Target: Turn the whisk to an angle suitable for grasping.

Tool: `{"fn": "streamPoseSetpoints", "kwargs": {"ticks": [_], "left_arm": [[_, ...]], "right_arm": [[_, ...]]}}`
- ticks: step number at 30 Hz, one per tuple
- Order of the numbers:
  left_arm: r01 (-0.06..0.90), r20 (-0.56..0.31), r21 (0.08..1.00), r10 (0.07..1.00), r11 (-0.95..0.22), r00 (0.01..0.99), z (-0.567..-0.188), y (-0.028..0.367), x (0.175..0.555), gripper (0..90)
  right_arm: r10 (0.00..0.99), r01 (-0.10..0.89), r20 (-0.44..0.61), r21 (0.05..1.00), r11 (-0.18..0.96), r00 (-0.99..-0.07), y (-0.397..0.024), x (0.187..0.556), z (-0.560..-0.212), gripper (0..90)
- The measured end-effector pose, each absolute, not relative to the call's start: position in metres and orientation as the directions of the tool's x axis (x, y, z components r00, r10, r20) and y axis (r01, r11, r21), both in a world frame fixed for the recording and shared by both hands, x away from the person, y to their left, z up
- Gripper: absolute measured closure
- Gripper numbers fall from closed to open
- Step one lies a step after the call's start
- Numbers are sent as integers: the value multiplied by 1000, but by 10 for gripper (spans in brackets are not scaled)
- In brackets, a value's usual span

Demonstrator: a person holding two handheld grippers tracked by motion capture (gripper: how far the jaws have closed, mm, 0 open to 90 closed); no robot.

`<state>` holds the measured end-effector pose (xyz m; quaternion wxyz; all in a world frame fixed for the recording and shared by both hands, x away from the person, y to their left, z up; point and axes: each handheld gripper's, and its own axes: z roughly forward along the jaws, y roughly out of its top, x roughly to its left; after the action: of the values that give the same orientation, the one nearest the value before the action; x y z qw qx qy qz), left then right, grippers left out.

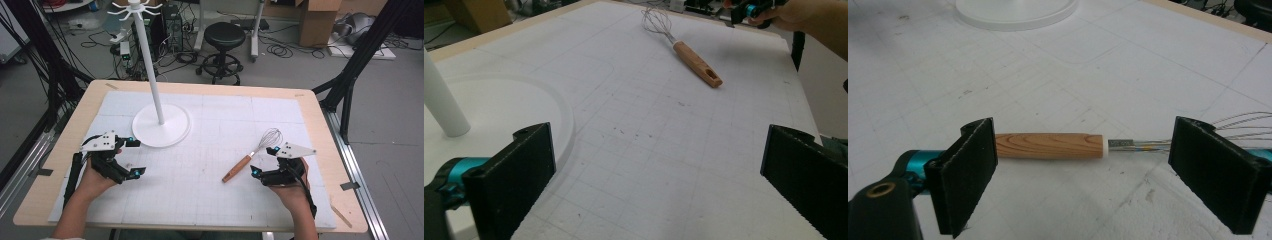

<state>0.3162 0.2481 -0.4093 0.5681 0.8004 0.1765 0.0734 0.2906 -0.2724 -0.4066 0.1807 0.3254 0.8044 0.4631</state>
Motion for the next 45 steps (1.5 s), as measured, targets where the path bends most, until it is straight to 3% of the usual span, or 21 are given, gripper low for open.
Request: {"fn": "streamPoseSetpoints", "kwargs": {"ticks": [13, 24, 32, 45], "left_arm": [[186, -74, 943, 372, -277, 925, -407, 251, 317, 17], [179, -63, 941, 371, -287, 927, -404, 248, 316, 17], [180, -56, 937, 379, -298, 924, -405, 249, 317, 17], [181, -58, 937, 379, -298, 923, -405, 248, 317, 17]], "right_arm": [[657, 318, -40, 853, 415, -753, -267, 289, -392, 108], [609, 312, -94, 791, 525, -787, -257, 316, -368, 111], [516, 313, -91, 701, 641, -852, -243, 342, -372, 142], [453, 320, -102, 573, 754, -885, -227, 357, -387, 145]]}}
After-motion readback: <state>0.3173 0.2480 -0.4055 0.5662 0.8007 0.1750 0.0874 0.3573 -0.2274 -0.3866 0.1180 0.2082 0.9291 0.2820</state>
